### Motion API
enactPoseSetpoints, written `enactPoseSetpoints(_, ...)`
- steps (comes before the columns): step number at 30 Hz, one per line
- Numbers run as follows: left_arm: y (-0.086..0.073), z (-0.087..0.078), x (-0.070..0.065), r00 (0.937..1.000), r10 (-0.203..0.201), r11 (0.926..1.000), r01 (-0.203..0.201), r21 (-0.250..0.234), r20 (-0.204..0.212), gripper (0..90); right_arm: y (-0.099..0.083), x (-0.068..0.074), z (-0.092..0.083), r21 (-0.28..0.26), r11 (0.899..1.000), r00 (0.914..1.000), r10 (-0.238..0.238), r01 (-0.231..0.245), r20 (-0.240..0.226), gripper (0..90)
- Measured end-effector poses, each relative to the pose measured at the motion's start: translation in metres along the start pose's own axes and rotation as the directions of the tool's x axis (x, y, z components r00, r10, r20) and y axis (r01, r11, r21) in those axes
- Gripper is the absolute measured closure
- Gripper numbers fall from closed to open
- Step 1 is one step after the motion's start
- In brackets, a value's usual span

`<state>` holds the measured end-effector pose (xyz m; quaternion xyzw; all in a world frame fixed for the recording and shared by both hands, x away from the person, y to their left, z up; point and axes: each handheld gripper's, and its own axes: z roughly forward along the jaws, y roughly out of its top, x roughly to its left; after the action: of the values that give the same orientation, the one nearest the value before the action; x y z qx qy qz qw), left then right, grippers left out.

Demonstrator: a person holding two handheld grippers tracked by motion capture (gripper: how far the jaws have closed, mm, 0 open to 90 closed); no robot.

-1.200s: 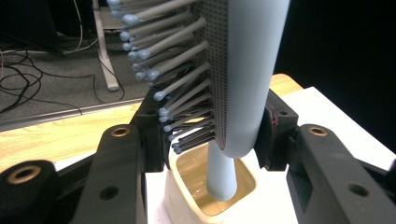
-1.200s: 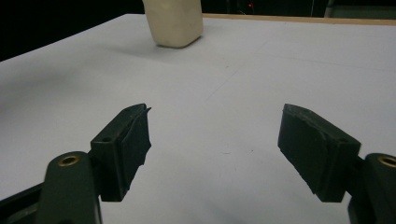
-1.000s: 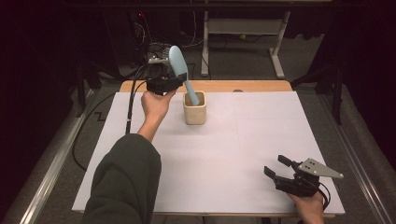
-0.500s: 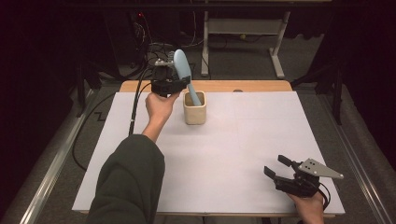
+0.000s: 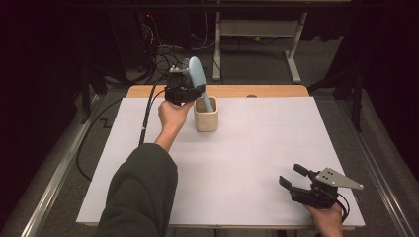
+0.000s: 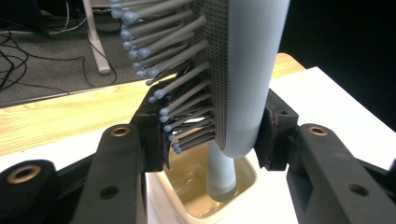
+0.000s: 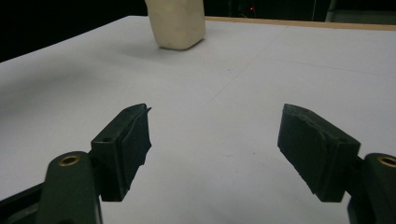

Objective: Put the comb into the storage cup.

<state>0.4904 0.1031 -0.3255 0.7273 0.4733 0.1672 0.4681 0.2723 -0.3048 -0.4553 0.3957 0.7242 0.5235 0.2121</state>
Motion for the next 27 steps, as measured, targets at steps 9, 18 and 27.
enactPoseSetpoints(9, -0.003, 0.007, -0.001, 1.0000, 0.003, 0.9999, -0.003, 0.016, 0.000, 54.1, 0.000, 0.000, 0.000, -0.001, 1.000, 1.0000, 0.001, -0.001, 0.001, 25.6)
enactPoseSetpoints(18, -0.008, 0.011, -0.002, 1.0000, -0.002, 0.9997, 0.002, 0.026, -0.005, 54.0, 0.000, 0.001, 0.001, 0.003, 1.000, 1.0000, 0.002, -0.002, -0.002, 25.7)
enactPoseSetpoints(27, -0.015, 0.015, 0.003, 0.9997, -0.023, 0.9991, 0.023, 0.036, -0.003, 54.0, 0.000, 0.001, 0.002, 0.005, 1.000, 1.0000, -0.001, 0.001, -0.001, 25.7)
